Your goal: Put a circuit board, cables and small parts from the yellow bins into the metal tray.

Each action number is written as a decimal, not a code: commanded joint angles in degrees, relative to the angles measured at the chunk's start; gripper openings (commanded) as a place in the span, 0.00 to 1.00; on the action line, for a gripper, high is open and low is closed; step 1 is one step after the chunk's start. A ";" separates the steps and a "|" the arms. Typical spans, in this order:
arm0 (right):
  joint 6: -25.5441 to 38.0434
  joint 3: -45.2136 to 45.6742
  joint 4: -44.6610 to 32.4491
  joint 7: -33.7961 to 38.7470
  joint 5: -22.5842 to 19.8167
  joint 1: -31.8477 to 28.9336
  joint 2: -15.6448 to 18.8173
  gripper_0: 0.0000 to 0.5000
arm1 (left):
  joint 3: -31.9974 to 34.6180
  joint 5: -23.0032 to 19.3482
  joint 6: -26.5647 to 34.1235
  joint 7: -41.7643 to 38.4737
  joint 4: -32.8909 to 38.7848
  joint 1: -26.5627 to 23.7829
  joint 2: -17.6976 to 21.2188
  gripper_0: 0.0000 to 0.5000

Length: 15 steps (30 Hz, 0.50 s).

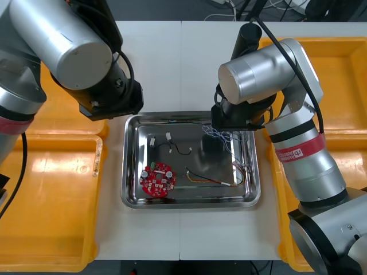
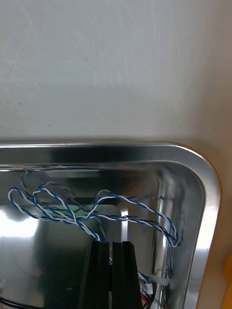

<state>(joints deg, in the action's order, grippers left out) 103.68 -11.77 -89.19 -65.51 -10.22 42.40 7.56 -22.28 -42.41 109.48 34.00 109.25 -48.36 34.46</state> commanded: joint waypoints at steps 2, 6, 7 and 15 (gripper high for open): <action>0.12 -1.68 -2.13 1.09 0.64 -0.22 0.88 0.25 | 4.70 -1.72 0.52 10.21 1.85 1.33 4.92 1.00; -0.14 -1.68 -2.13 0.91 1.08 -0.30 0.79 1.00 | 6.63 -2.59 0.52 13.99 1.85 2.74 7.38 1.00; -0.14 -1.68 -2.13 0.91 1.08 -0.22 0.79 1.00 | 7.42 -2.95 0.52 14.96 1.85 3.27 8.17 1.00; -0.14 -1.68 -2.92 1.09 1.17 -0.22 0.88 1.00 | 12.78 -6.02 0.52 20.14 1.85 6.69 12.48 1.00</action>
<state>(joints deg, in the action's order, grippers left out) 103.65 -12.34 -89.50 -65.51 -9.51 42.17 7.57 -13.11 -47.01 109.55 49.59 109.33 -43.53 43.10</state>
